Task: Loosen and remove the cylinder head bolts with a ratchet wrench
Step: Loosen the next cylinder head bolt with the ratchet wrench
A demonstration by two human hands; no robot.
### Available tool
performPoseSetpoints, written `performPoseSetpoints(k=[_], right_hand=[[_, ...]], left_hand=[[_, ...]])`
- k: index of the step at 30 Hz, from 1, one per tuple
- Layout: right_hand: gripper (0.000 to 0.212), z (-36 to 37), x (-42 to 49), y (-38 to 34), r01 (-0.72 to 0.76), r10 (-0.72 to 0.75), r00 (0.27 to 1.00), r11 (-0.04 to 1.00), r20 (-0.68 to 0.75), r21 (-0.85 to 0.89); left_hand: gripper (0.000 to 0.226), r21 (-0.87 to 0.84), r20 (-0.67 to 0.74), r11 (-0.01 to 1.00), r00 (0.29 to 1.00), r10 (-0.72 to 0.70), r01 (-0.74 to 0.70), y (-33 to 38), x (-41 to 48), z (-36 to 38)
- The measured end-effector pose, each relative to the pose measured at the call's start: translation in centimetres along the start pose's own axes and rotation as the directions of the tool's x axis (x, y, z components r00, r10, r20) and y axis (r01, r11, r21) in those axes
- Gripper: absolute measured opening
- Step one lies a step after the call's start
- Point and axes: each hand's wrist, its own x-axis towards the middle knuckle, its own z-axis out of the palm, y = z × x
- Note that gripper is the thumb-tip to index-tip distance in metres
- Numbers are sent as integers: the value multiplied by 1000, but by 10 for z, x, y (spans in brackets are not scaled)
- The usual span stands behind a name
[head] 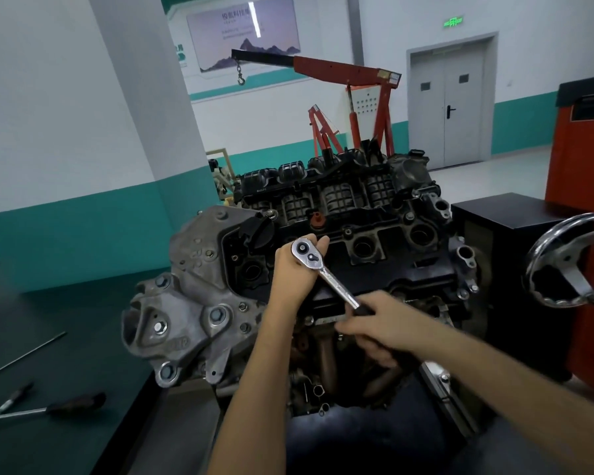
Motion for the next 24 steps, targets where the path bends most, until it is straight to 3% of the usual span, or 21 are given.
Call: performPoseSetpoints(k=[1,3,5,7,8,12,17,19,21,24], right_hand=[[23,-20,3,-8,12,-17,1000,976,-21,-217],[22,-57,10,-28,49,-161,981,746,-109,-664],[22,-79,14,-45,31,-248,960,564,-133,-825],[21,-79,15,-44,0,-248,956,534,-157,-846],[19,-69,12,-36,-11,-244,953,571,-182,-821],[21,14,-4,11,71,-257,906,877,-337,-476],[12,96,15,19,178,-219,866,975,-449,-133],[10,90,15,20,161,-217,877,974,-429,-162],[11,59,9,22,142,-258,895,938,-363,-317],[12,-14,3,9,120,-282,943,783,-177,-611]], left_hand=[[57,4,31,1000,1000,0,0,1,1,-3],[56,-34,66,999,998,1,1,3,2,-6],[55,-73,56,997,998,12,-8,4,0,-5],[51,-140,-13,990,1000,16,-18,2,-5,0],[47,-178,-58,984,998,11,-21,0,-8,4],[46,-206,-193,978,980,-54,13,-3,-8,13],[44,-81,-178,996,984,16,-30,-1,-8,10],[45,-76,-162,997,987,-13,0,-1,-7,7],[51,-104,-118,994,992,-51,38,-2,-4,5],[57,-96,-32,995,999,-29,25,0,-1,4]])
